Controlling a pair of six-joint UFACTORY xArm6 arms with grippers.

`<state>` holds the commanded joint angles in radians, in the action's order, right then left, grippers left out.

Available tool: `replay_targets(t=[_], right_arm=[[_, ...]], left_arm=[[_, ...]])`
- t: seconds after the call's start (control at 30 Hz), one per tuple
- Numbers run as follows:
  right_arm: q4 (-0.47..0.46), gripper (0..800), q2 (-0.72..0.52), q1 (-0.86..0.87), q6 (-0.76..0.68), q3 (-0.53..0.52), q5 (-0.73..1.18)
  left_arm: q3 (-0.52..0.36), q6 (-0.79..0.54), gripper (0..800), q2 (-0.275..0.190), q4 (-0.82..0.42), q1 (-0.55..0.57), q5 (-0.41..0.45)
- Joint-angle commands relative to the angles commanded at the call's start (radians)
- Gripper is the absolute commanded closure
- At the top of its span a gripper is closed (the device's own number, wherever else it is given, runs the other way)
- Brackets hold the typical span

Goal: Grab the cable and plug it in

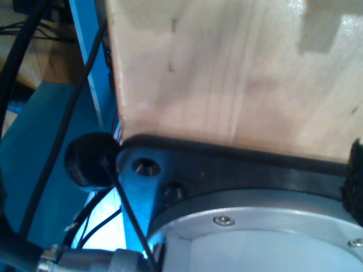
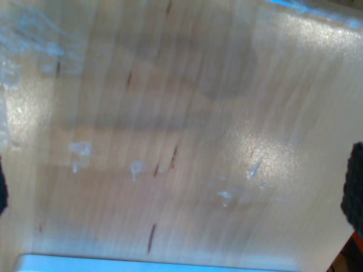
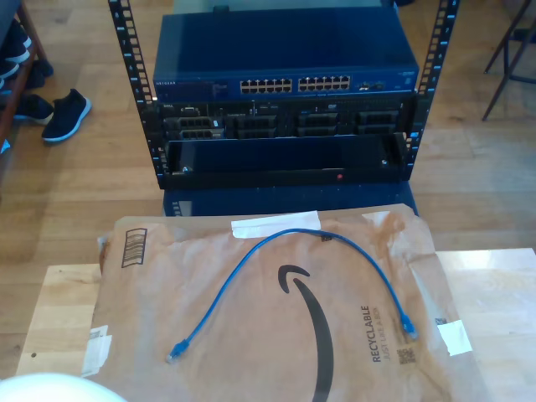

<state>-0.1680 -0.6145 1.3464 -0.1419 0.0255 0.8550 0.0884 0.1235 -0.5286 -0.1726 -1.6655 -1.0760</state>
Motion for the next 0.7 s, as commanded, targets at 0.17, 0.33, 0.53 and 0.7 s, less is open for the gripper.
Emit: replay_targets(t=[0.17, 0.33, 0.53, 0.7], right_arm=[[0.0, 2, 0.0, 0.0, 0.0, 0.0, 0.0], [0.002, 2, 0.0, 0.002, -0.002, 0.0, -0.002], [0.0, 2, 0.0, 0.0, -0.002, 0.0, 0.0], [0.005, 2, -0.021, 0.0, -0.003, 0.015, 0.015]], left_arm=[[0.0, 0.0, 0, 0.0, 0.0, 0.0, 0.0], [0.0, 0.0, 1, 0.0, 0.0, -0.002, 0.0], [0.0, -0.005, 0, 0.002, 0.0, -0.002, -0.003], [0.008, -0.003, 1, 0.0, -0.002, 0.0, -0.008]])
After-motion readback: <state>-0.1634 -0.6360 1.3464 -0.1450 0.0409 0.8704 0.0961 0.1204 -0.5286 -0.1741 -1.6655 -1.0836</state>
